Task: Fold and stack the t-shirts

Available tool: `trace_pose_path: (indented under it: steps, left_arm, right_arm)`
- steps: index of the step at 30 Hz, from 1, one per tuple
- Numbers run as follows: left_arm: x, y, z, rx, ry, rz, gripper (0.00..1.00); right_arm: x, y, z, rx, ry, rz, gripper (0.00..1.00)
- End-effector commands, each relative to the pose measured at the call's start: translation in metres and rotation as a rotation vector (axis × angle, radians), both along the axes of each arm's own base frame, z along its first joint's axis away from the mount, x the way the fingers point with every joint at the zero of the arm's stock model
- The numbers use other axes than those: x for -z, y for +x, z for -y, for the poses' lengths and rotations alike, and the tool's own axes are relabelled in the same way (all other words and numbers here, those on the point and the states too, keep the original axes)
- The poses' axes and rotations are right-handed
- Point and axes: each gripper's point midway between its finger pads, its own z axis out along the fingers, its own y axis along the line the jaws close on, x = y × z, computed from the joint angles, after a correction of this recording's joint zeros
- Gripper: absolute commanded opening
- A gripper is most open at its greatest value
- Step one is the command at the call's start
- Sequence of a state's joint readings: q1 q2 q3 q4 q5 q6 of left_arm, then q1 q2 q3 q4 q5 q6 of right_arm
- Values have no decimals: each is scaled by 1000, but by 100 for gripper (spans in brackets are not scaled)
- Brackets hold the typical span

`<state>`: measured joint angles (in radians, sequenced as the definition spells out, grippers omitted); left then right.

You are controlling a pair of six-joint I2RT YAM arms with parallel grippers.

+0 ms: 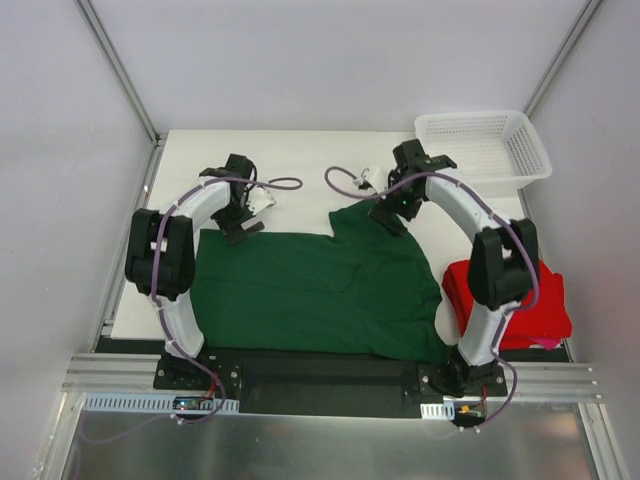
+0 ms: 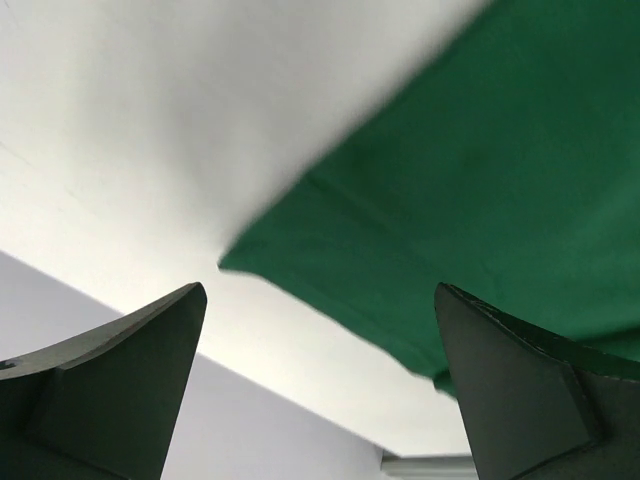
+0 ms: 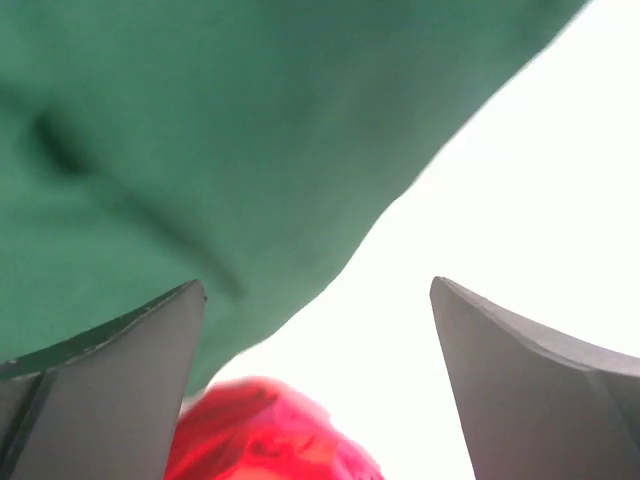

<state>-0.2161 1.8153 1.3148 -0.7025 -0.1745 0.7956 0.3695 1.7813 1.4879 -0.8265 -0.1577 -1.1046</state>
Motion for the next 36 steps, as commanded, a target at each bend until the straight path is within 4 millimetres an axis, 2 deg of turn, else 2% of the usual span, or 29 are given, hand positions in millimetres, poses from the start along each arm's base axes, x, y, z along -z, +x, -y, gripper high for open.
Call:
trace_pose_path:
  steps: [1, 5, 7, 14, 18, 26, 36]
  left_arm:
    - [3, 23, 8, -79, -78, -1, 99]
    - [-2, 39, 9, -127, -121, 20, 99]
    - [-3, 41, 7, -134, -128, 24, 99]
    - [-5, 26, -1, -107, -97, 4, 99]
    - [-9, 12, -3, -97, -93, -1, 99]
    - [-17, -10, -11, -82, -64, -8, 99]
    - [-18, -12, -14, -88, -48, -15, 99]
  right_arm:
    - [8, 54, 9, 262, 18, -5, 100]
    - [10, 83, 4, 287, 44, 51, 100]
    - [11, 91, -1, 292, 71, 54, 100]
    - [12, 130, -25, 330, 241, 102, 98]
    - [20, 150, -34, 352, 274, 106, 97]
    - [45, 163, -41, 348, 256, 61, 94]
    - [58, 159, -37, 308, 203, 32, 89]
